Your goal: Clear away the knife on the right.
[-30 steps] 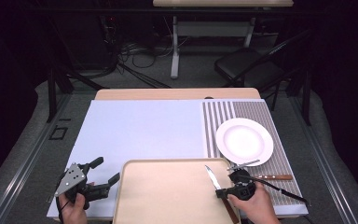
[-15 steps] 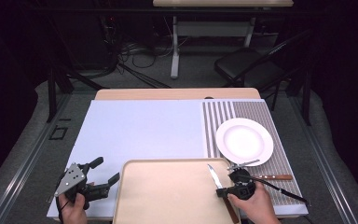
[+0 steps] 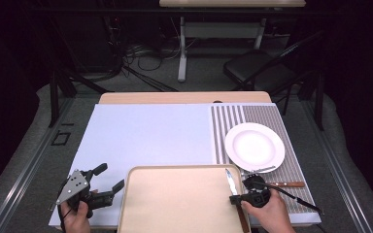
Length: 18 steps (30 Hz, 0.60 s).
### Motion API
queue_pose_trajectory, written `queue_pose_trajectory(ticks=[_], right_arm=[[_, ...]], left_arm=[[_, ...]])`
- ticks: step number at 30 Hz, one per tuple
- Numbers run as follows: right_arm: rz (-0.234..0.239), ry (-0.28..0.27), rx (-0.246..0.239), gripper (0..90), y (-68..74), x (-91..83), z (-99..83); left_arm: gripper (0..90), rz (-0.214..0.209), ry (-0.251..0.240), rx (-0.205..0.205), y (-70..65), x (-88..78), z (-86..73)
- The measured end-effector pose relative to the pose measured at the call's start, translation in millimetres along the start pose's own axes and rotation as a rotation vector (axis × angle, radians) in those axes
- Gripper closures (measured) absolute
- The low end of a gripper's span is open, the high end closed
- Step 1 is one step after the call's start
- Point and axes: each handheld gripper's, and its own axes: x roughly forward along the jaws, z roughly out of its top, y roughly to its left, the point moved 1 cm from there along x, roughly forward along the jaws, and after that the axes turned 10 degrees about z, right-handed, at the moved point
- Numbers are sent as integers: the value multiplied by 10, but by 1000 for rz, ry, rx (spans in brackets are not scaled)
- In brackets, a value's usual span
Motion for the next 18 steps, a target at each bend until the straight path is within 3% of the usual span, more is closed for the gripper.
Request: queue_pose_trajectory(ticks=[1, 3, 4, 10, 18], right_arm=[[6, -39, 0, 900, -17, 7, -10], [-13, 7, 11, 900, -26, -46, -7], [-5, -11, 16, 900, -33, -47, -12], [-2, 8, 10, 900, -48, -93, -14], [26, -29, 2, 900, -4, -139, -18]], left_arm=[[152, 0, 0, 0, 0, 0, 0], [152, 1, 1, 0, 1, 2, -1], [152, 1, 1, 0, 0, 2, -1], [152, 2, 1, 1, 0, 2, 0], [152, 2, 1, 0, 1, 0, 0]])
